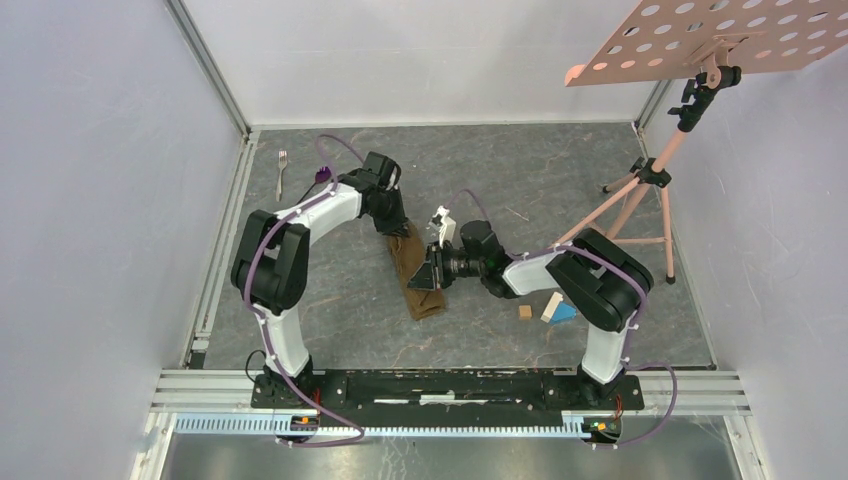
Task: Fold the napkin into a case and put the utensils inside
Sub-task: Smooth out the smaller rectangle-folded napkin at the center of the board, then pick up the top corner of the smaller rectangle folded napkin from the center of the board.
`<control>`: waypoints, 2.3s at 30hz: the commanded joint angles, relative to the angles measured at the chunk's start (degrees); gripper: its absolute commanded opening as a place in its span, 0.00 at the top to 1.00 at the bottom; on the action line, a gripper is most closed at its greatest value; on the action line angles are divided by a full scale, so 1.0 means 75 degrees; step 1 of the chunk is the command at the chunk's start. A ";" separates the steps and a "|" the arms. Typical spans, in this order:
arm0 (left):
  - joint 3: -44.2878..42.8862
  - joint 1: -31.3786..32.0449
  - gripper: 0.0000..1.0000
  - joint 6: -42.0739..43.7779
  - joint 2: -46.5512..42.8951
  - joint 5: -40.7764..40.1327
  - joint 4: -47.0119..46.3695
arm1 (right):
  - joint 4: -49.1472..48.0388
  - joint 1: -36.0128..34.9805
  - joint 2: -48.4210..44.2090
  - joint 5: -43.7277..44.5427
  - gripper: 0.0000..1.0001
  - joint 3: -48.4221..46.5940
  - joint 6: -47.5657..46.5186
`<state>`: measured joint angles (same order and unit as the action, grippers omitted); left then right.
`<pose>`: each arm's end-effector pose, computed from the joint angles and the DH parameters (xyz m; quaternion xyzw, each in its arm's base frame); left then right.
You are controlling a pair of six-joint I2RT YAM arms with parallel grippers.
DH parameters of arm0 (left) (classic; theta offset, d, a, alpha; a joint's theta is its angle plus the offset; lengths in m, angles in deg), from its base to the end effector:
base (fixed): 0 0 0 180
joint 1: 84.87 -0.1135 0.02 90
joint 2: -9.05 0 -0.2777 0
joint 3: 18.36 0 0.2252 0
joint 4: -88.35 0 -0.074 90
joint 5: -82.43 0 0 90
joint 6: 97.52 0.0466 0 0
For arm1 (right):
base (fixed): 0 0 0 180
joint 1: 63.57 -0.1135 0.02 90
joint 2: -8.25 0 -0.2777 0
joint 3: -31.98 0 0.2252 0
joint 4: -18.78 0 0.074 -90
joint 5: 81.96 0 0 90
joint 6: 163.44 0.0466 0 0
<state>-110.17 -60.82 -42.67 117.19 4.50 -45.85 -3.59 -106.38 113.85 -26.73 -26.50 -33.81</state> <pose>0.3416 -0.1631 0.2084 -0.0681 0.9631 -0.2070 0.1578 0.2386 0.2573 0.1689 -0.1833 0.7990 0.5283 0.2212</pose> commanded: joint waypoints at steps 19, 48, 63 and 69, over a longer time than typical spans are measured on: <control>0.0217 -0.0270 0.78 0.0706 -0.1153 -0.0868 0.0265 | 0.1085 -0.0307 -0.0525 0.0137 0.76 0.0056 -0.1214; 0.3175 -0.0764 0.31 0.0105 -0.6949 -0.2350 0.1061 | 0.3454 -0.1082 -0.0798 0.4118 0.32 -0.1956 -0.4589; 0.3387 -0.0771 0.30 -0.0060 -0.7978 -0.2347 0.1233 | 0.4317 -0.2351 0.0466 0.7764 0.44 -0.3861 -0.5187; 0.3331 -0.0771 0.30 -0.0057 -0.8136 -0.2366 0.1291 | 0.4441 -0.2476 0.0793 0.7928 0.47 -0.4146 -0.5150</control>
<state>-84.66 -66.50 -41.54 57.81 -12.20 -35.97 28.85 -124.52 118.31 29.42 -54.08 -71.86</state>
